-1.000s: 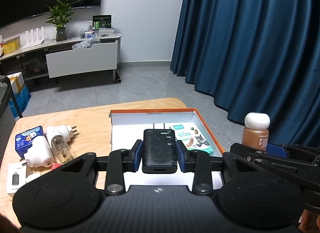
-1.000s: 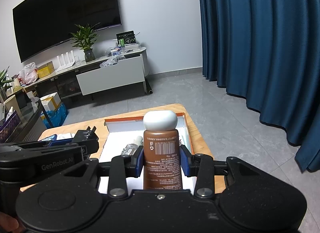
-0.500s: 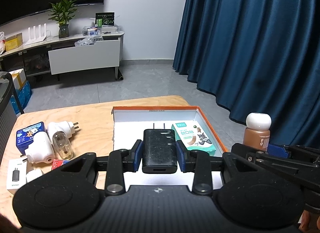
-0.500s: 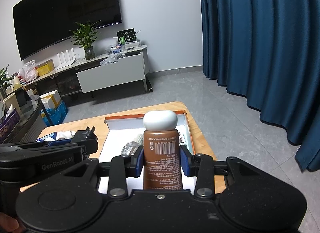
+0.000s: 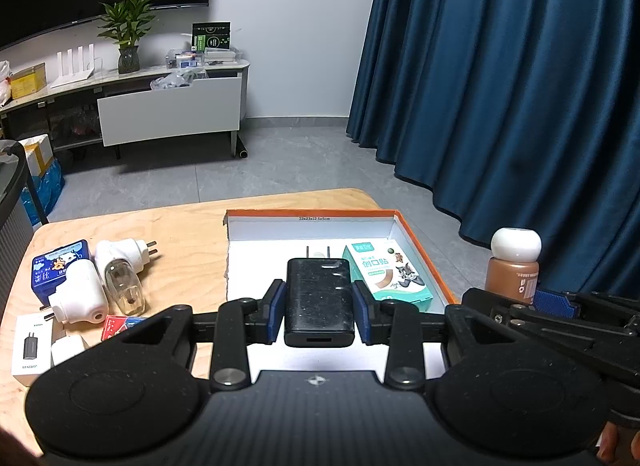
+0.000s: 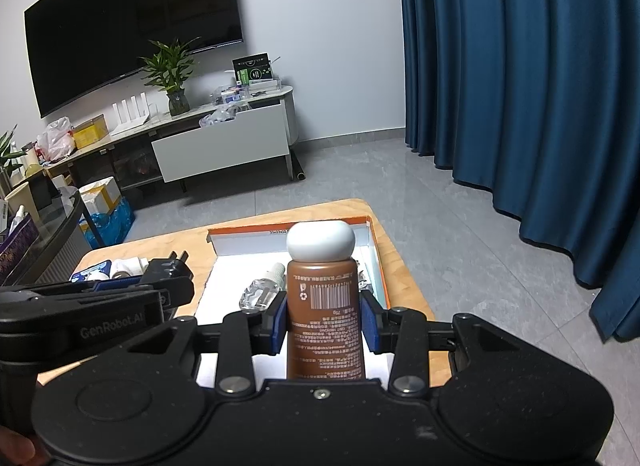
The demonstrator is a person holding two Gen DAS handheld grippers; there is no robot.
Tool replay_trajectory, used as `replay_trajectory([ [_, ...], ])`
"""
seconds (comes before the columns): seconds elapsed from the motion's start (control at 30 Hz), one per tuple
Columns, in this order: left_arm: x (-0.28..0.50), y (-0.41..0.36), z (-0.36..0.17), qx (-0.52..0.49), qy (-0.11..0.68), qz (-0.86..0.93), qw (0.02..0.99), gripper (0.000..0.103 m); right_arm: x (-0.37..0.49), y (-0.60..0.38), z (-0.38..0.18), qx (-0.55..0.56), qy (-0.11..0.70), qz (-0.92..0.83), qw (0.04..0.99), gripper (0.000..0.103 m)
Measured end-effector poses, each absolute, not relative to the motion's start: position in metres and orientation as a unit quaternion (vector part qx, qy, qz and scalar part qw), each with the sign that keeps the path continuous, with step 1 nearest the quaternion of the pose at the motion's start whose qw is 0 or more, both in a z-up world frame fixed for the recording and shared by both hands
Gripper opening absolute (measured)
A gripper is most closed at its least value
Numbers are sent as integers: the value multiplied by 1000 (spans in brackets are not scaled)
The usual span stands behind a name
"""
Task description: Organize rigid objects
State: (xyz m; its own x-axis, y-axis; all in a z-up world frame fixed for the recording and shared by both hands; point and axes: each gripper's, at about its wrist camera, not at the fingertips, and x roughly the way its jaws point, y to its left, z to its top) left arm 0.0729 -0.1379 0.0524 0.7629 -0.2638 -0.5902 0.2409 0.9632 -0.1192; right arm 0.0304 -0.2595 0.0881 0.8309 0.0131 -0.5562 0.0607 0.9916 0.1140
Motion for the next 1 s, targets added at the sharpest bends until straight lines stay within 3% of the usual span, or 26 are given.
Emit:
replay_trajectory([
  [1.0, 75, -137, 49, -21, 320, -133, 938, 36, 30, -262, 83, 62, 300, -15, 952, 46],
])
